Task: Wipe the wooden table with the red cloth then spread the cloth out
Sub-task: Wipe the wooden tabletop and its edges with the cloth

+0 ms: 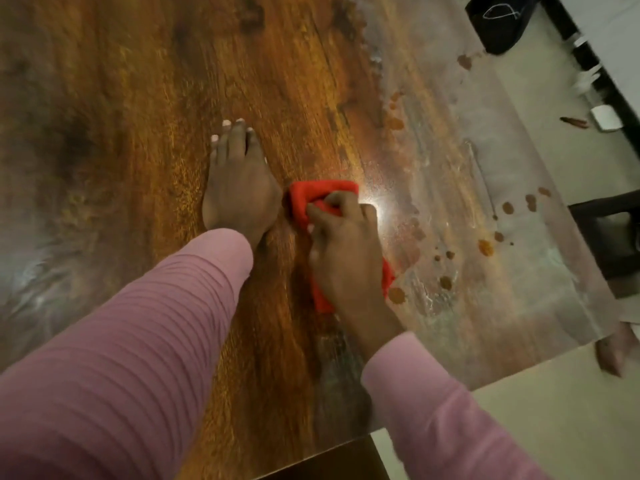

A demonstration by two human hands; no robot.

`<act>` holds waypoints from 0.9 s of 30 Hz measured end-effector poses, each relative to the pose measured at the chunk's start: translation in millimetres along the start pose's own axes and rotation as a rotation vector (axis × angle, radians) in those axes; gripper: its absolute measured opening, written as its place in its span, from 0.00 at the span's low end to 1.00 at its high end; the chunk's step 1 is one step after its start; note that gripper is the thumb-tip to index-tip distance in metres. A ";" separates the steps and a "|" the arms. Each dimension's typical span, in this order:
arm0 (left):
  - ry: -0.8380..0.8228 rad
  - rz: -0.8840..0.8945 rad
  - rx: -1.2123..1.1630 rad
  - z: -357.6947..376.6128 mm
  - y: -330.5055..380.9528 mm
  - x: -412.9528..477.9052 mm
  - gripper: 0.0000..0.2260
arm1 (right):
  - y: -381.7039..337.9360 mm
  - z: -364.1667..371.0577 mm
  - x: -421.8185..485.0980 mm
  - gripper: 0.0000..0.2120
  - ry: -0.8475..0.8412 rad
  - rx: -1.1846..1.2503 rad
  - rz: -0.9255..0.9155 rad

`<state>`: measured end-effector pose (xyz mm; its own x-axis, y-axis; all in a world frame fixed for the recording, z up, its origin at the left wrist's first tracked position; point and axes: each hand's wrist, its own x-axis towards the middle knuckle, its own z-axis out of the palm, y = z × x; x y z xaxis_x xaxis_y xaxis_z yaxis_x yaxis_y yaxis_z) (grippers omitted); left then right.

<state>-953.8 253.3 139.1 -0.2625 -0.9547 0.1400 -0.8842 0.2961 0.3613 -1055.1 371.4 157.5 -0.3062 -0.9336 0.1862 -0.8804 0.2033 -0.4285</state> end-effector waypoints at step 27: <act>-0.065 0.092 -0.004 -22.8 -22.7 -123.6 0.21 | -27.4 -13.1 -103.5 0.15 -0.069 0.021 -0.033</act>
<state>-892.5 365.3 134.5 -0.3670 -0.9234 0.1127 -0.8537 0.3825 0.3535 -1004.0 466.3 161.6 -0.2508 -0.9579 0.1396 -0.8815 0.1664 -0.4419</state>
